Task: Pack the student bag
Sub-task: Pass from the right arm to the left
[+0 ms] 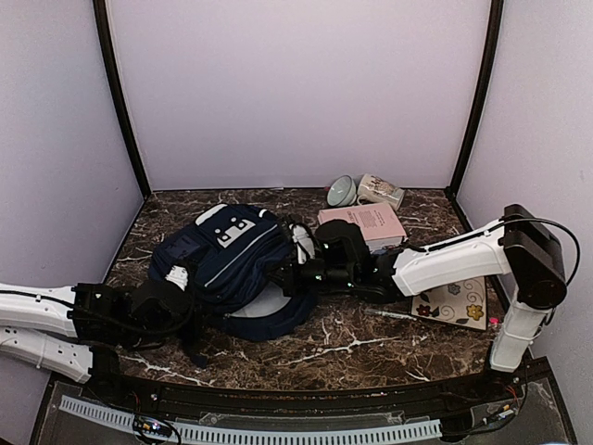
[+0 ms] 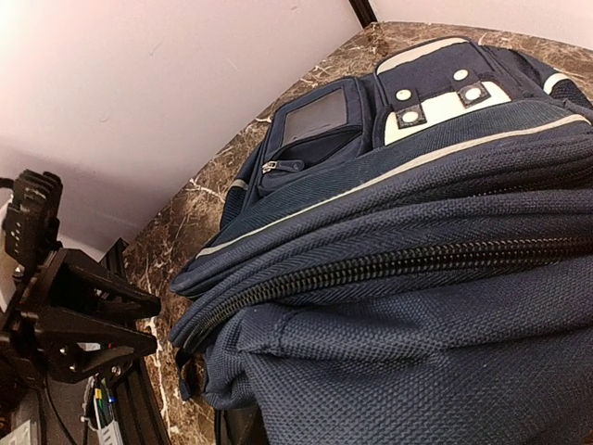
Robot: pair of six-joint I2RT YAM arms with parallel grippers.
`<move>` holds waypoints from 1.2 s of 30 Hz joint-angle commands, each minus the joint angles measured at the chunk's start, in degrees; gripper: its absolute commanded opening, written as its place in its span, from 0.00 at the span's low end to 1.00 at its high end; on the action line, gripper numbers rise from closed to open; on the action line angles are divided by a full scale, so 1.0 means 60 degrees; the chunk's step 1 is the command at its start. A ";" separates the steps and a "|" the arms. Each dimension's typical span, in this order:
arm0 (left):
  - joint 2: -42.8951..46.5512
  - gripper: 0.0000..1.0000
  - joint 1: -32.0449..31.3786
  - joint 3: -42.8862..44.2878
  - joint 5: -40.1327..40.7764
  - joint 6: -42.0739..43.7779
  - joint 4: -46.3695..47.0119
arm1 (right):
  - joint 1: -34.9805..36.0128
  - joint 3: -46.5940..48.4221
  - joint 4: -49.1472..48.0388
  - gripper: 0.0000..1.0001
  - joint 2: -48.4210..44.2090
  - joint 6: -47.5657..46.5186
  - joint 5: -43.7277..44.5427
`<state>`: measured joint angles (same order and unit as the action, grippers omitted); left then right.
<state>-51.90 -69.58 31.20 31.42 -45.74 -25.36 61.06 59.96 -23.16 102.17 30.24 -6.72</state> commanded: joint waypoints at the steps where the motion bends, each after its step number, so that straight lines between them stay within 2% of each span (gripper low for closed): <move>1: 0.0445 0.39 0.0039 0.0228 -0.0245 0.1161 0.0756 | -0.0076 0.0008 -0.0220 0.00 -0.0601 -0.0396 -0.0402; 8: 0.0096 0.36 0.0039 0.0546 0.0036 0.2405 0.1694 | -0.0055 -0.0289 -0.0095 0.00 -0.0484 -0.0440 -0.0792; 11: -0.0213 0.37 0.0039 0.0634 -0.0307 0.2986 0.2277 | 0.0036 -0.0319 -0.0161 0.00 -0.0372 -0.0349 -0.0976; 14: -0.0462 0.43 0.0040 0.0569 -0.1473 0.3995 0.3104 | 0.0124 -0.0289 -0.0089 0.00 -0.0294 -0.0356 -0.1063; 19: -0.0925 0.71 0.0025 0.0561 -0.1807 0.4561 0.3714 | 0.0272 -0.0288 0.0000 0.00 -0.0261 -0.0305 -0.1166; 21: -0.1130 0.75 0.0017 0.0645 -0.2024 0.4761 0.3910 | 0.0359 -0.0290 0.0007 0.00 -0.0327 -0.0322 -0.1145; 25: -0.1535 0.75 -0.0068 0.0716 -0.2189 0.5226 0.4453 | 0.0568 -0.0255 0.0060 0.00 -0.0492 -0.0386 -0.1052; 31: -0.2270 0.74 -0.0158 0.0935 -0.1064 0.5727 0.4557 | 0.0764 -0.0261 0.0227 0.00 -0.0766 -0.0499 -0.0887; 36: -0.2472 0.71 -0.0166 0.0915 0.0628 0.5705 0.4200 | 0.0807 -0.0497 0.0321 0.00 -0.1145 -0.0579 -0.0690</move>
<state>-66.26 -70.70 35.77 26.20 -12.73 1.06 64.79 57.98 -18.33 100.25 28.45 -11.18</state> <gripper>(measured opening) 0.722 0.010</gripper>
